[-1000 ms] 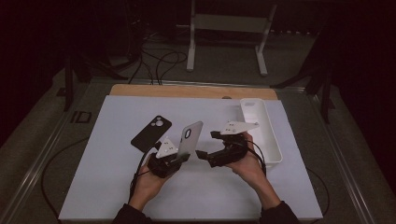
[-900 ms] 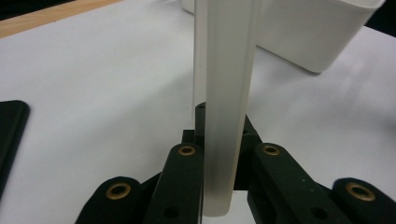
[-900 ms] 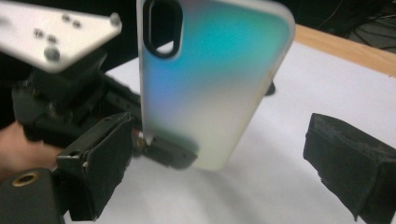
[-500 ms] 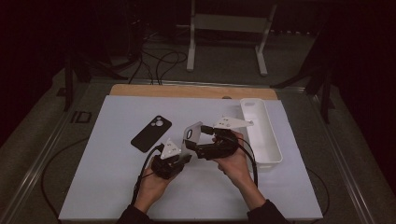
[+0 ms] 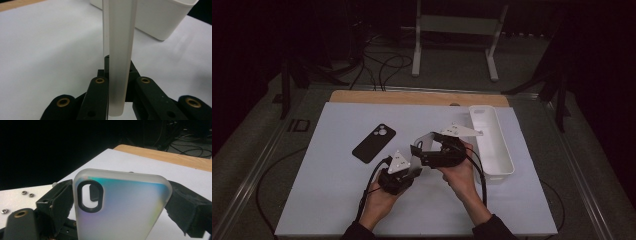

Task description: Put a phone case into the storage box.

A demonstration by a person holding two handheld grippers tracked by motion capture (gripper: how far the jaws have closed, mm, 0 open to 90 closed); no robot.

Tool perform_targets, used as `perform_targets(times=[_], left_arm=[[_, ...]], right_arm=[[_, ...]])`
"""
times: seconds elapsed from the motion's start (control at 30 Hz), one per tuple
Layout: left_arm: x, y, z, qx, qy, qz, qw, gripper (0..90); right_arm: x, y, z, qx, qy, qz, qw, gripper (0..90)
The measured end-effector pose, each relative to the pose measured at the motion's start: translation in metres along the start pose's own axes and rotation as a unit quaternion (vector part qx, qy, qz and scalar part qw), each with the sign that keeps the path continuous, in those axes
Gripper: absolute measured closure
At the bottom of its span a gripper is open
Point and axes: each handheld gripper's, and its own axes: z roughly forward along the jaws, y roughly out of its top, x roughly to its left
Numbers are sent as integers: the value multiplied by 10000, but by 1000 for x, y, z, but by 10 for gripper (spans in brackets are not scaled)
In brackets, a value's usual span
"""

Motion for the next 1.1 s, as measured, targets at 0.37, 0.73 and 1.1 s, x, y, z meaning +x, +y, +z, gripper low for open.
perform_targets(times=[0.37, 0.73, 1.1], left_arm=[[-4, 1, 2, 4, 87, -94, 9999, 860], [-5, 0, 5, 49, 159, -134, 9998, 851], [4, 1, -7, -237, 185, -125, 9995, 387]], right_arm=[[4, -2, 1, 22, 20, -132, 9999, 150], [6, -1, 0, 25, -70, -95, 9999, 164], [1, 1, -2, 46, 30, -40, 10000, 165]])
